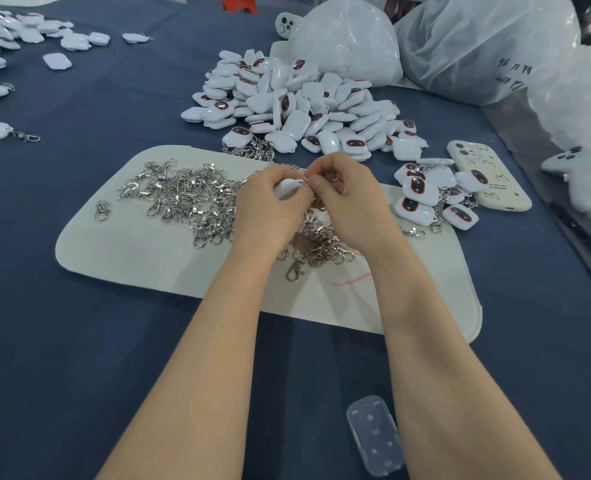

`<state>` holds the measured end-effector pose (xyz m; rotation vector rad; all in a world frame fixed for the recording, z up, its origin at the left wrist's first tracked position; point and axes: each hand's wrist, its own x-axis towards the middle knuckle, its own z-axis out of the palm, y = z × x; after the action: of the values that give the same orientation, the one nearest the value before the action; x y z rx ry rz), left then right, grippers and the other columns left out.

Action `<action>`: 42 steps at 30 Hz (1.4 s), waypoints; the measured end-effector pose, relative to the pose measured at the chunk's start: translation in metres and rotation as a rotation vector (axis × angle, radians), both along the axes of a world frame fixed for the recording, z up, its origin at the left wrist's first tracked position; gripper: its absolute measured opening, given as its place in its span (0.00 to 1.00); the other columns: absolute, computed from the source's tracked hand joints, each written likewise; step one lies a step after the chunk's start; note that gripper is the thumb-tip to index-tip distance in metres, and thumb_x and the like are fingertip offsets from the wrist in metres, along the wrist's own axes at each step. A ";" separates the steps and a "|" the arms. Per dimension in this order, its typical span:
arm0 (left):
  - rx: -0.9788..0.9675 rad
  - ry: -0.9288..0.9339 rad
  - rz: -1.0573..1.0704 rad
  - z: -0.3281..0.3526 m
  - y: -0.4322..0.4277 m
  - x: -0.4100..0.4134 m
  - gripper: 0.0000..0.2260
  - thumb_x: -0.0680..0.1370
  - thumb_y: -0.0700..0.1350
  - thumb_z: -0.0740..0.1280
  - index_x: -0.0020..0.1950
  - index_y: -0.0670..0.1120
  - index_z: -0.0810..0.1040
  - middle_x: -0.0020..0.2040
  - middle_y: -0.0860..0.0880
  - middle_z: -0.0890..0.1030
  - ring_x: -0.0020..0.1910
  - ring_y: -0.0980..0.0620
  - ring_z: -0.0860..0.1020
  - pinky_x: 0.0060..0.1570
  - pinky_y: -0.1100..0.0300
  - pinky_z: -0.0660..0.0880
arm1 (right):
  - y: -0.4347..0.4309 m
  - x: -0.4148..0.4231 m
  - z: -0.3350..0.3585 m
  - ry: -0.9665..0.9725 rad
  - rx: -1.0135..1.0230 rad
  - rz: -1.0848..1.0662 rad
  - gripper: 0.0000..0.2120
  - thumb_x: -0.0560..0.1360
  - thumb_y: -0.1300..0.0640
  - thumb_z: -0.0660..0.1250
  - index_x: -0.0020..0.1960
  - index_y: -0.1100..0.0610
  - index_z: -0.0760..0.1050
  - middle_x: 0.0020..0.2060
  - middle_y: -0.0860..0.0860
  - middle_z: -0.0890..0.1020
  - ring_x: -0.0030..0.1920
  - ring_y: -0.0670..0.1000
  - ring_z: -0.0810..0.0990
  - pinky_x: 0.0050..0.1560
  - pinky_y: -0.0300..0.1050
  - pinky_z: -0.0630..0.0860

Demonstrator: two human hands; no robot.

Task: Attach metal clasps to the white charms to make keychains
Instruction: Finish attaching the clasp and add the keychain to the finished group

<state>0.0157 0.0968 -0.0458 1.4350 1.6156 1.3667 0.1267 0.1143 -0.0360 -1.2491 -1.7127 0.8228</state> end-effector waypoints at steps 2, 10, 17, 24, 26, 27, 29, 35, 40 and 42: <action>-0.004 -0.020 0.008 -0.001 0.000 0.001 0.02 0.73 0.41 0.68 0.43 0.48 0.79 0.37 0.55 0.78 0.37 0.58 0.75 0.36 0.69 0.70 | 0.000 0.000 0.000 0.015 -0.007 0.001 0.06 0.77 0.65 0.62 0.46 0.55 0.74 0.38 0.48 0.79 0.39 0.50 0.78 0.50 0.53 0.78; -0.002 -0.176 0.037 -0.002 0.003 0.000 0.04 0.73 0.41 0.68 0.40 0.49 0.78 0.31 0.56 0.77 0.28 0.59 0.72 0.31 0.66 0.69 | 0.002 0.002 -0.001 0.066 -0.035 -0.045 0.05 0.77 0.64 0.63 0.49 0.56 0.75 0.40 0.49 0.78 0.41 0.49 0.78 0.51 0.49 0.78; 0.011 -0.178 0.048 -0.001 0.004 -0.001 0.08 0.74 0.40 0.67 0.37 0.52 0.76 0.31 0.55 0.76 0.30 0.57 0.72 0.33 0.62 0.68 | 0.000 -0.001 -0.002 0.030 0.083 -0.069 0.06 0.74 0.64 0.67 0.44 0.54 0.74 0.38 0.43 0.79 0.36 0.38 0.74 0.40 0.28 0.71; 0.051 -0.088 0.081 -0.003 0.003 0.000 0.02 0.74 0.42 0.68 0.42 0.48 0.77 0.35 0.56 0.77 0.34 0.59 0.74 0.38 0.63 0.70 | 0.001 -0.003 -0.003 0.024 0.118 -0.081 0.05 0.73 0.64 0.67 0.43 0.55 0.75 0.34 0.44 0.78 0.32 0.38 0.72 0.37 0.29 0.70; 0.050 -0.066 0.089 -0.003 0.003 0.000 0.02 0.74 0.42 0.68 0.43 0.48 0.78 0.35 0.57 0.77 0.35 0.58 0.74 0.39 0.62 0.71 | 0.001 -0.004 -0.004 0.007 0.125 -0.078 0.05 0.73 0.64 0.67 0.43 0.55 0.74 0.33 0.43 0.77 0.32 0.38 0.72 0.37 0.29 0.70; 0.048 -0.058 0.093 -0.003 0.003 0.000 0.01 0.74 0.42 0.68 0.43 0.48 0.78 0.35 0.57 0.76 0.36 0.57 0.74 0.39 0.62 0.71 | 0.001 -0.005 -0.004 -0.007 0.129 -0.074 0.05 0.73 0.64 0.67 0.43 0.55 0.73 0.34 0.43 0.77 0.32 0.38 0.72 0.37 0.29 0.70; 0.052 -0.041 0.103 -0.004 0.003 0.000 0.01 0.74 0.42 0.68 0.43 0.48 0.78 0.35 0.58 0.76 0.36 0.57 0.74 0.39 0.62 0.70 | 0.000 -0.006 -0.005 -0.030 0.135 -0.069 0.05 0.73 0.64 0.66 0.43 0.55 0.72 0.35 0.45 0.77 0.33 0.40 0.72 0.38 0.31 0.70; 0.055 -0.001 0.116 -0.003 0.004 0.000 0.02 0.74 0.43 0.68 0.43 0.49 0.77 0.34 0.59 0.75 0.34 0.63 0.73 0.32 0.75 0.66 | 0.001 -0.006 -0.006 0.005 0.135 -0.102 0.05 0.73 0.64 0.67 0.44 0.55 0.73 0.36 0.46 0.78 0.33 0.40 0.73 0.38 0.30 0.70; 0.067 0.051 0.123 -0.003 0.003 0.000 0.02 0.74 0.43 0.68 0.43 0.50 0.77 0.35 0.58 0.76 0.37 0.56 0.74 0.37 0.66 0.69 | 0.002 -0.007 -0.007 0.026 0.114 -0.119 0.06 0.73 0.64 0.67 0.43 0.54 0.75 0.33 0.42 0.77 0.31 0.37 0.72 0.37 0.29 0.70; 0.068 0.063 0.125 -0.003 0.002 0.001 0.02 0.74 0.43 0.68 0.43 0.50 0.77 0.36 0.56 0.76 0.40 0.53 0.75 0.39 0.62 0.70 | 0.003 -0.007 -0.007 0.027 0.112 -0.127 0.06 0.73 0.64 0.67 0.44 0.54 0.75 0.34 0.42 0.77 0.31 0.37 0.72 0.37 0.29 0.70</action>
<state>0.0166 0.0986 -0.0486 1.4514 1.7395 1.4725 0.1194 0.1168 -0.0430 -1.2506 -1.6172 0.6573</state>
